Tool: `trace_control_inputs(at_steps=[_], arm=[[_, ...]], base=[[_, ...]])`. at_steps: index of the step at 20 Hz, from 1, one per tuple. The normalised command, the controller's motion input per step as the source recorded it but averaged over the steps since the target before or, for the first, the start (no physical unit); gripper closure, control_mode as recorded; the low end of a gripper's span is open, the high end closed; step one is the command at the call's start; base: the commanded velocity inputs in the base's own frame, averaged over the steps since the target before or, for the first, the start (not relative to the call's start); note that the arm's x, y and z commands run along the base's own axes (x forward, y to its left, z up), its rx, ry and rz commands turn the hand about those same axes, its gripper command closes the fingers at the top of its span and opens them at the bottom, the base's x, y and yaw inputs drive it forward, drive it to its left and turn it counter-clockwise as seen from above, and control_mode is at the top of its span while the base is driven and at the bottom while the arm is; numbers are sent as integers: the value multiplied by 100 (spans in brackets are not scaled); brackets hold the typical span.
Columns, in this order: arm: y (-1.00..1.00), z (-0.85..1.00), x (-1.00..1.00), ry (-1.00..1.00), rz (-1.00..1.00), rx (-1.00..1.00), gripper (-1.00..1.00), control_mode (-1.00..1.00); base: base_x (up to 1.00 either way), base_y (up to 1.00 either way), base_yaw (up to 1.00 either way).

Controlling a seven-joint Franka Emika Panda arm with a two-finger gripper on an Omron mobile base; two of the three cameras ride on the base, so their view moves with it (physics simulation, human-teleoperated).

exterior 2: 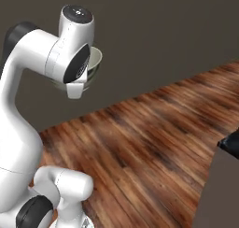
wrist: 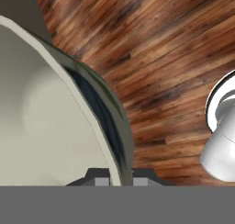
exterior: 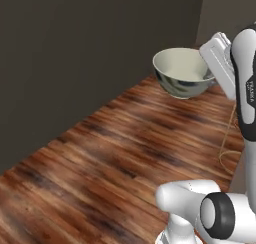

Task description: Pick up the bowls from the cabinet and place each bowl in front of a stool on the dining counter.

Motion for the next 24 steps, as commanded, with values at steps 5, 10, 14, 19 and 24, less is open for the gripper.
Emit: trace_control_inputs(at_steps=[5,10,14,19,24], arm=[[0,0,0,0,0,0,100,100],[0,0,0,0,0,0,100,100],[0,0,0,0,0,0,100,100],[0,0,0,0,0,0,100,100],[0,0,0,0,0,0,100,100]], base=[[100,92,-57],[95,86,-64],[89,80,-68],[96,83,-66],[99,84,-63]])
